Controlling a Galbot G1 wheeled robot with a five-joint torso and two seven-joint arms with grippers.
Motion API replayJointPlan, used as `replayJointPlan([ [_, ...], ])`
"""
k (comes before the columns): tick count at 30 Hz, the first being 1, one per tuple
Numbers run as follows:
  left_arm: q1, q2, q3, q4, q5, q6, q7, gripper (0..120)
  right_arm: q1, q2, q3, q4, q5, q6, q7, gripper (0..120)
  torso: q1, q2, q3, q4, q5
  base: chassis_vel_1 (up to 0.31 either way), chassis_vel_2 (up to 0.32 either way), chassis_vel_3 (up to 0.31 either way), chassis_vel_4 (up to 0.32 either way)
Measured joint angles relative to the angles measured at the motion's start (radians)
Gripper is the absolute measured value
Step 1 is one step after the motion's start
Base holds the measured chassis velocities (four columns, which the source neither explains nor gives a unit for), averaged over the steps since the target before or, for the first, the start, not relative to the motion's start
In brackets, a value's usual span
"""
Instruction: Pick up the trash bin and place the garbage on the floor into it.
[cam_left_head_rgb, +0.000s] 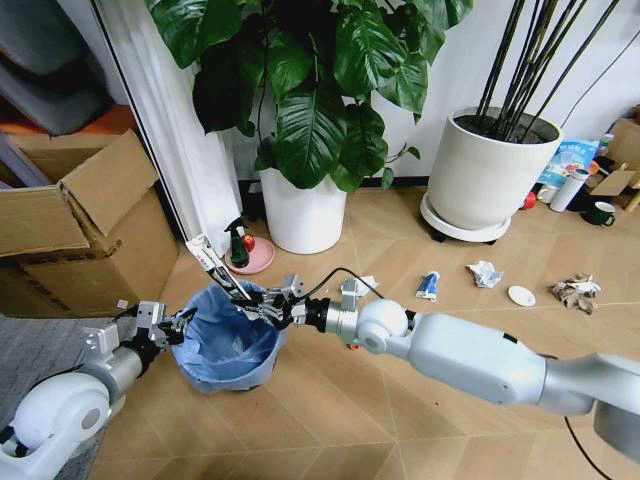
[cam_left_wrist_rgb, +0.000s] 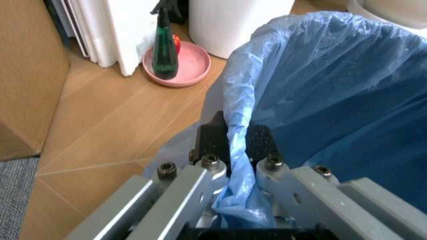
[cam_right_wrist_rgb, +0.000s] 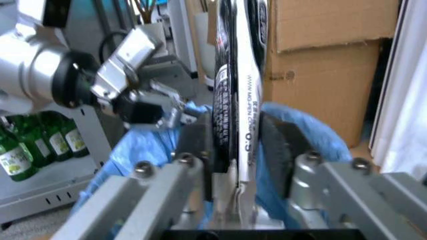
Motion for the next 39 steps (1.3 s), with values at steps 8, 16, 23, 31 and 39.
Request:
replayJointPlan([
  [8, 0.008, -0.009, -0.024, -0.021, -0.009, 0.011, -0.012, 0, 0.000, -0.016, -0.020, 0.014, -0.016, -0.003, 0.027, 59, 0.000, 0.000, 0.000, 0.0000, -0.0001, 0.000, 0.000, 0.000, 0.000],
  [16, 0.017, -0.027, -0.060, -0.012, -0.008, 0.013, -0.017, 0, -0.209, -0.012, 0.195, 0.026, -0.055, -0.058, 0.424, 89, 0.000, 0.000, 0.000, 0.0000, 0.0001, 0.000, 0.000, 0.000, 0.000],
  [23, 0.021, -0.035, -0.085, -0.006, -0.009, 0.013, -0.013, 0, -0.423, -0.023, 0.417, -0.014, -0.136, -0.209, 0.622, 100, 0.000, 0.000, 0.000, -0.0001, 0.0001, 0.000, 0.000, 0.000, 0.000],
  [31, 0.017, -0.039, -0.090, -0.005, -0.015, 0.013, -0.014, 0, -0.567, -0.008, 0.534, -0.083, -0.213, -0.301, 0.702, 100, 0.000, 0.000, 0.000, -0.0002, 0.0000, 0.000, 0.000, 0.000, 0.000],
  [39, 0.009, -0.032, -0.082, 0.008, -0.015, 0.015, -0.018, 0, -0.551, 0.080, 0.552, -0.317, -0.247, -0.327, 0.673, 100, 0.000, 0.000, 0.000, -0.0002, -0.0002, 0.000, 0.000, 0.000, 0.000],
])
